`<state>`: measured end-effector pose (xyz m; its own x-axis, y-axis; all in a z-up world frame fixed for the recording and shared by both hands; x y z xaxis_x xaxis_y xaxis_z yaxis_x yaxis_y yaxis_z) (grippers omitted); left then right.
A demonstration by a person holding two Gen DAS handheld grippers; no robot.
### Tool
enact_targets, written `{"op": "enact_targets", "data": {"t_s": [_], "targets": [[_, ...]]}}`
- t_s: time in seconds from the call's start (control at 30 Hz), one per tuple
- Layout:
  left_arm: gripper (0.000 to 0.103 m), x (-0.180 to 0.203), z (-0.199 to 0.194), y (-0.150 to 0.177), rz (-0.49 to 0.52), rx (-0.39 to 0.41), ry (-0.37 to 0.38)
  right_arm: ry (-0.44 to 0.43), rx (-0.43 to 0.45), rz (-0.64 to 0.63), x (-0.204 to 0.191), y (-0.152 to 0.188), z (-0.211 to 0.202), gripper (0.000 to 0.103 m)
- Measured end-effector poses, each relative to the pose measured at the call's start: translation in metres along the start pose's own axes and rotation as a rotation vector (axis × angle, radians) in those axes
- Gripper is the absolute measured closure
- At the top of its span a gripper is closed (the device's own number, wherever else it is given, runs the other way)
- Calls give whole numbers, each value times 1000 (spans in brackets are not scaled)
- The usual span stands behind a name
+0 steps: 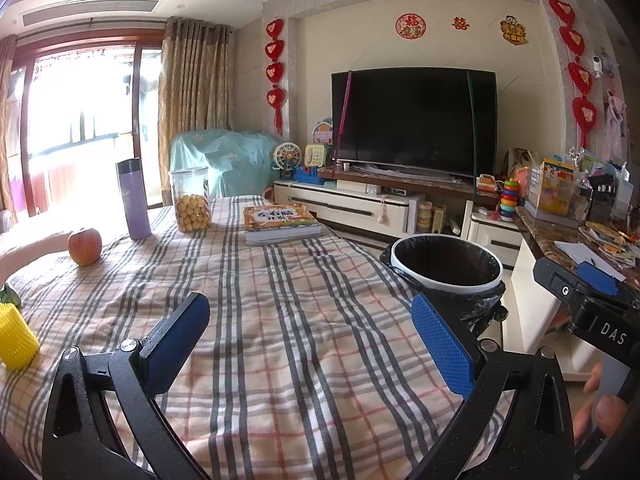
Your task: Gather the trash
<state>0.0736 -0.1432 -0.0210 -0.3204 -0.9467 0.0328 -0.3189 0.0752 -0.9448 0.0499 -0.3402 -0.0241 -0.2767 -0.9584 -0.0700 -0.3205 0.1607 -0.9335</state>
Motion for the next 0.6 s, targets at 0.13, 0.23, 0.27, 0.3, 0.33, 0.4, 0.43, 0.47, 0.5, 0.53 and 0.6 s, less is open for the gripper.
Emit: {"op": "enact_targets", "data": {"t_s": [0.13,0.23,0.27,0.3,0.33,0.4,0.43,0.47,0.5,0.53,0.6], "targets": [[0,0,0,0,1,2,0,-1,0,1,-1,0,-1,0],[0,0,1,0,0,0,4,-3,2,1,-2,-1,-1,0],[0,1,1,0,-2,-1,6,-4,3,1,-3,-1,-2,0],[0,1,1,1,-3,-2,7,-4,3,1,-3,-1,-2,0],[0,1,1,0,-3,-3,8,-5,3,1,-3,-1,-2,0],[0,1,1,0,-3,-1,8,-7,3,0,-5,-2,-2,0],[0,1,1,0,-3,-1,9,-8,3,0,-3,-2,-3,0],[0,1,1,0,-3,-1,8,-9,3,0,-4,-2,-3,0],[0,1,1,1,-2,-1,8,-10,3,0,-4,-2,-3,0],[0,1,1,0,-2,-1,8,-11,3,0,-5,-2,-3,0],[0,1,1,0,-3,-2,8,-11,4,0,-5,-3,-4,0]]}}
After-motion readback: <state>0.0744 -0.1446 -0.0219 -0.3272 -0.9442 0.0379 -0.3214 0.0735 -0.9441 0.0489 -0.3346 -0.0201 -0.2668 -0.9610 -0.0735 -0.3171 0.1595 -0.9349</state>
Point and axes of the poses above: each gripper's, at about its wrist camera, not at the fingertips, and z roughly the way its jaws point, x to its right, y to its underside, the point moved 4 cm from there along z, roughly the way its jaws point, and after that the axes turned 6 degrees about y, right-handed, at the moved point
